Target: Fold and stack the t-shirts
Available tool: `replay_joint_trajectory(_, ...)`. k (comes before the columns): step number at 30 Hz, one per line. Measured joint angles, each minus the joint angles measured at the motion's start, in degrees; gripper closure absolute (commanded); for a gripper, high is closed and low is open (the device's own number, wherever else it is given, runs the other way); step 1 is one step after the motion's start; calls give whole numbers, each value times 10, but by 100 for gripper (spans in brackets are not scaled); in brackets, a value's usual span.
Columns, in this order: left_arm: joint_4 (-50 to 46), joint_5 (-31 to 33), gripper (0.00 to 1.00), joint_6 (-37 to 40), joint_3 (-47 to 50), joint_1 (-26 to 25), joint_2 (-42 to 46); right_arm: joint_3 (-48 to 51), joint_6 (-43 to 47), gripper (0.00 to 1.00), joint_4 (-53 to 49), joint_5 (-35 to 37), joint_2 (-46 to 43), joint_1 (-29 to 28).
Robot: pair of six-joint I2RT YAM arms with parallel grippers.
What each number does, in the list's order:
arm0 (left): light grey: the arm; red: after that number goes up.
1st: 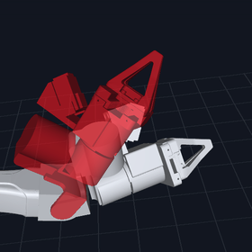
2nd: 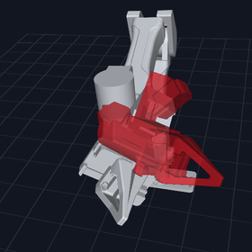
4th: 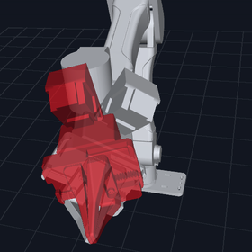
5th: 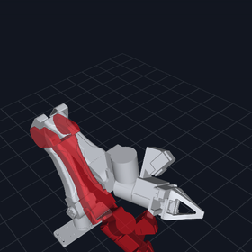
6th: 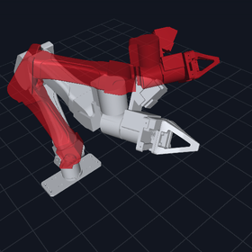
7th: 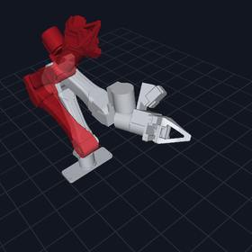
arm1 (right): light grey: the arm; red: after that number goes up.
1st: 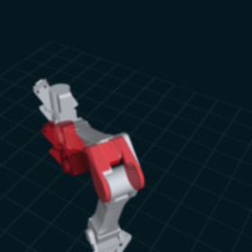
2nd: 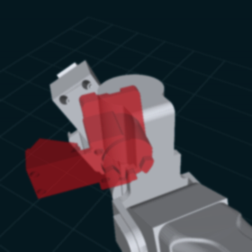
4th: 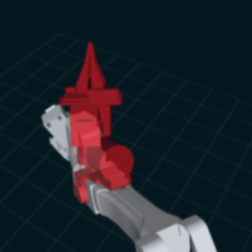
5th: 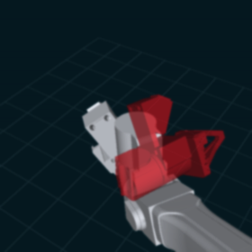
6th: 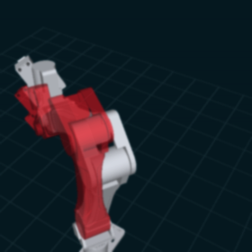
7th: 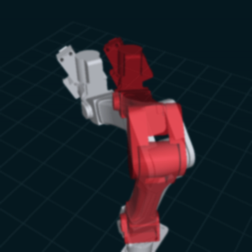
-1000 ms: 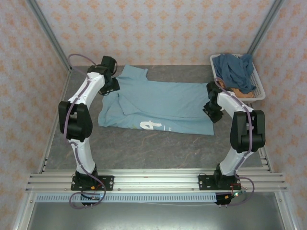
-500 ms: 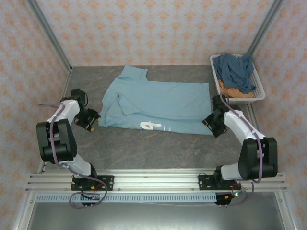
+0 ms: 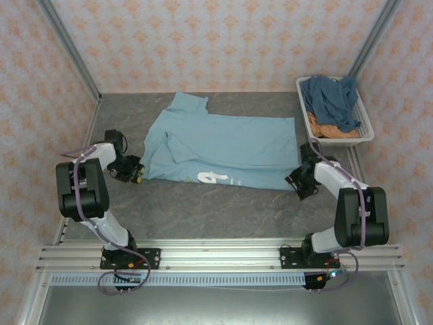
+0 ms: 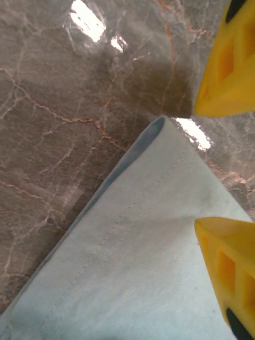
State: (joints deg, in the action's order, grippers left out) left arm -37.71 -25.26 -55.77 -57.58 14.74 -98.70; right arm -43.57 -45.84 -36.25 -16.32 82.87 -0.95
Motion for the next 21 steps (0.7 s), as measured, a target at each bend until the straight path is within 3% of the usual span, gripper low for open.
replay_joint_trajectory(2, 2, -1, 98, -3, 0, 0, -4, 0, 2, 65, 8, 3, 17, 0)
replay_joint_trajectory(7, -2, 6, 100, 3, -7, 0, -4, -16, 2, 100, -20, 23, 36, 0)
replay_joint_trajectory(21, -91, 66, 100, 72, 18, 28, 74, -30, 25, 100, -71, 64, 11, -9)
